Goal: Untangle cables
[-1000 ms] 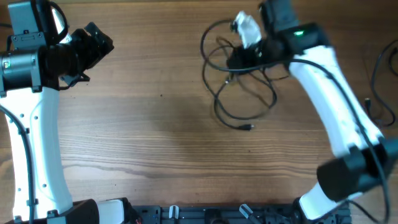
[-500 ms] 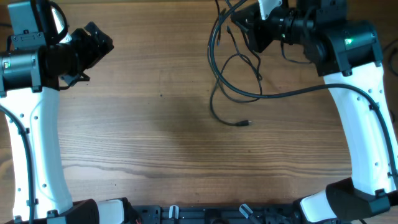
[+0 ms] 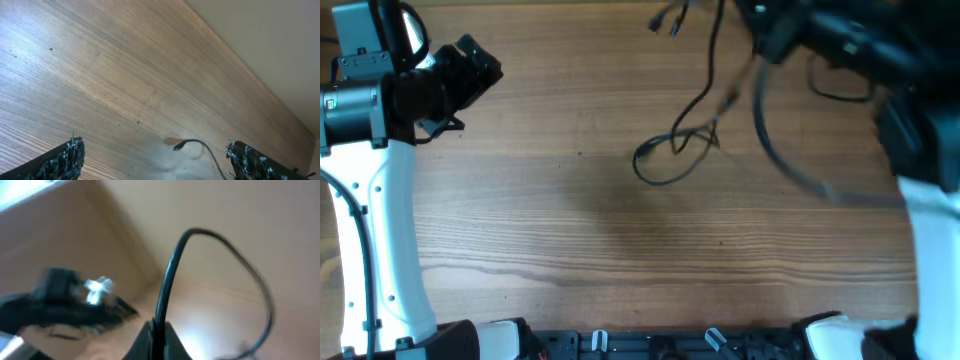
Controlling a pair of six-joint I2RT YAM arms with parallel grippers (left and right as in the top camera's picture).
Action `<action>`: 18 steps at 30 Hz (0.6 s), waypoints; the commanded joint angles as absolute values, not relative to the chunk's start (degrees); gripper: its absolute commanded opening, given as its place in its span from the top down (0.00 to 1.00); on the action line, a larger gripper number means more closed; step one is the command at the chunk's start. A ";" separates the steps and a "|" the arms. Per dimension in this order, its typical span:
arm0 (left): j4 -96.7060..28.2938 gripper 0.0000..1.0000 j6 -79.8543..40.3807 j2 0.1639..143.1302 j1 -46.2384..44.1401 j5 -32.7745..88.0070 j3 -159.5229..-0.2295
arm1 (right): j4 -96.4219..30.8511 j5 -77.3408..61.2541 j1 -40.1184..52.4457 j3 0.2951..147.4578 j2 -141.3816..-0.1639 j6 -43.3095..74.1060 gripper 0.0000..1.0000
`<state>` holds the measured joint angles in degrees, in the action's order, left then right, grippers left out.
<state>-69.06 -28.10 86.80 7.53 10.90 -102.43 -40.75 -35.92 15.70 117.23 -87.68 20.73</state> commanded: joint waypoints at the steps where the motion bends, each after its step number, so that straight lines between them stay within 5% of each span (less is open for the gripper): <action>1: -68.90 0.05 -27.40 87.13 7.84 10.39 -102.24 | -46.94 -31.31 15.68 116.66 -94.37 30.37 0.96; 6: -69.06 0.05 -27.40 87.13 7.84 10.37 -102.24 | -60.40 -31.07 15.68 116.62 -103.42 28.91 0.96; 13: -69.08 0.05 -27.38 87.13 7.84 10.37 -102.24 | -63.37 -54.65 15.70 116.57 -105.97 20.80 0.96; 15: -69.06 0.05 -27.40 87.13 7.84 10.37 -102.24 | -62.74 -57.74 16.10 116.57 -105.97 9.80 0.96; 18: -69.06 0.05 -27.38 87.13 7.84 10.37 -102.21 | -63.88 -39.48 16.16 115.70 -105.97 -12.45 0.96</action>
<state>-69.23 -28.10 86.80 7.53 10.90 -102.43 -63.86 -50.33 15.81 115.85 -105.78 7.38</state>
